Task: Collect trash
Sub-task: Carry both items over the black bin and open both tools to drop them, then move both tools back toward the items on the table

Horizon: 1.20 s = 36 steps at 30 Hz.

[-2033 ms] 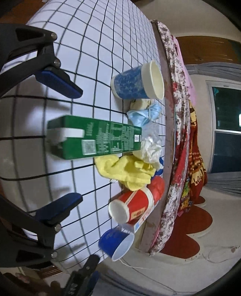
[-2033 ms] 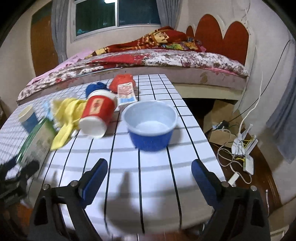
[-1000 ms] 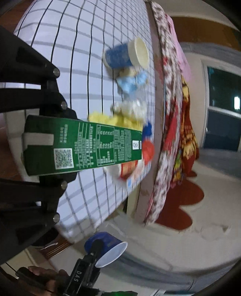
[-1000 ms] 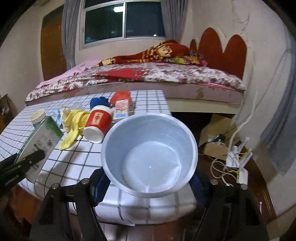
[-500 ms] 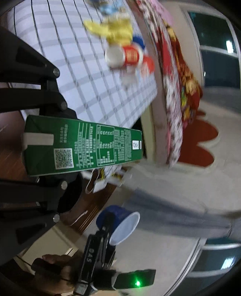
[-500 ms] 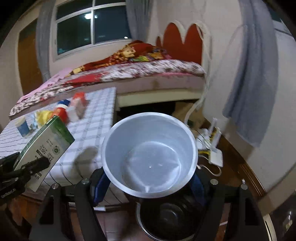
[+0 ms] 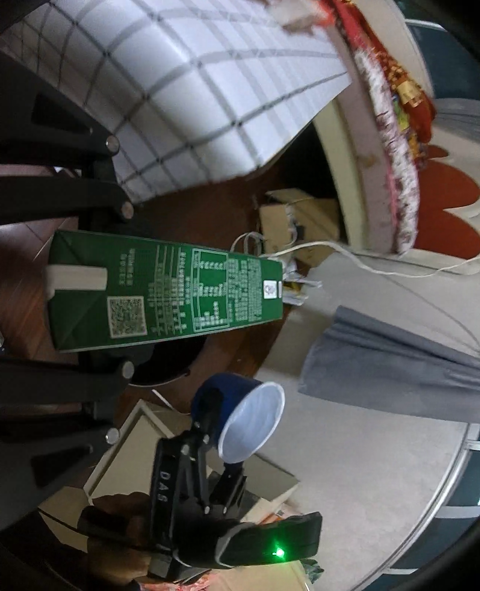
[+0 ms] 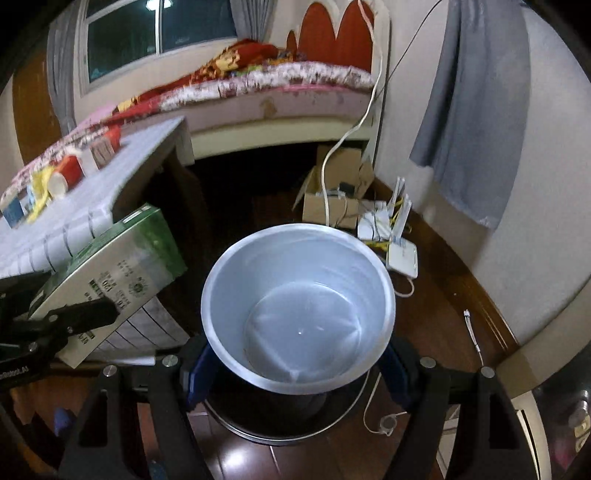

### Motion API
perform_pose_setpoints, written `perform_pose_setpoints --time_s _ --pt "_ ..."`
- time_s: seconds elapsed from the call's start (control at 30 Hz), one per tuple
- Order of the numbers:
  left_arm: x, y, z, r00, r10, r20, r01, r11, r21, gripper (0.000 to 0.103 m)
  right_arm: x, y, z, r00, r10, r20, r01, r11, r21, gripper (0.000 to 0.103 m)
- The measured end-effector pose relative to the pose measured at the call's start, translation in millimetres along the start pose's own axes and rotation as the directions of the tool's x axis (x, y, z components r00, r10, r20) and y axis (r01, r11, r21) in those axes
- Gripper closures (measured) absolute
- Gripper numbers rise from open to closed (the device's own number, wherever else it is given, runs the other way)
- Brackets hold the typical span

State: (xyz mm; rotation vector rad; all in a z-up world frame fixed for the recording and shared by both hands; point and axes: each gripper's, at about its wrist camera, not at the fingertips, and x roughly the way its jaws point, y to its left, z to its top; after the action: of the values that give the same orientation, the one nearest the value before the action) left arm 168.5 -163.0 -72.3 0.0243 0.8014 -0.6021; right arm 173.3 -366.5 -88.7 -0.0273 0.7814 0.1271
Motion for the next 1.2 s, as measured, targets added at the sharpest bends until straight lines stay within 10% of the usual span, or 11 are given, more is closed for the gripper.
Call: perform_pose_setpoints --time_s 0.23,0.27,0.3,0.37,1.2 --pt "44 -6 -9 0.992 -0.066 -0.106 0.064 0.998 -0.023 0.063 51 -7 -16 0.994 0.022 -0.107 -0.029 0.997 -0.065 0.025" --pt "48 -4 -11 0.991 -0.069 -0.115 0.065 0.997 -0.041 0.052 57 -8 -18 0.993 0.023 -0.118 -0.032 0.997 -0.073 0.020" --pt "52 -2 -12 0.990 -0.056 -0.127 0.049 0.997 -0.057 0.017 64 -10 -20 0.990 0.019 -0.138 -0.029 0.997 -0.075 0.010" --pt "51 4 -15 0.993 -0.031 -0.112 0.021 0.996 -0.084 0.001 85 -21 -26 0.973 0.038 -0.228 -0.043 0.999 -0.016 0.001" --pt "-51 20 -3 0.962 0.267 0.050 -0.260 0.959 -0.110 0.000 -20 28 22 0.997 -0.042 -0.058 0.049 0.991 0.126 0.001"
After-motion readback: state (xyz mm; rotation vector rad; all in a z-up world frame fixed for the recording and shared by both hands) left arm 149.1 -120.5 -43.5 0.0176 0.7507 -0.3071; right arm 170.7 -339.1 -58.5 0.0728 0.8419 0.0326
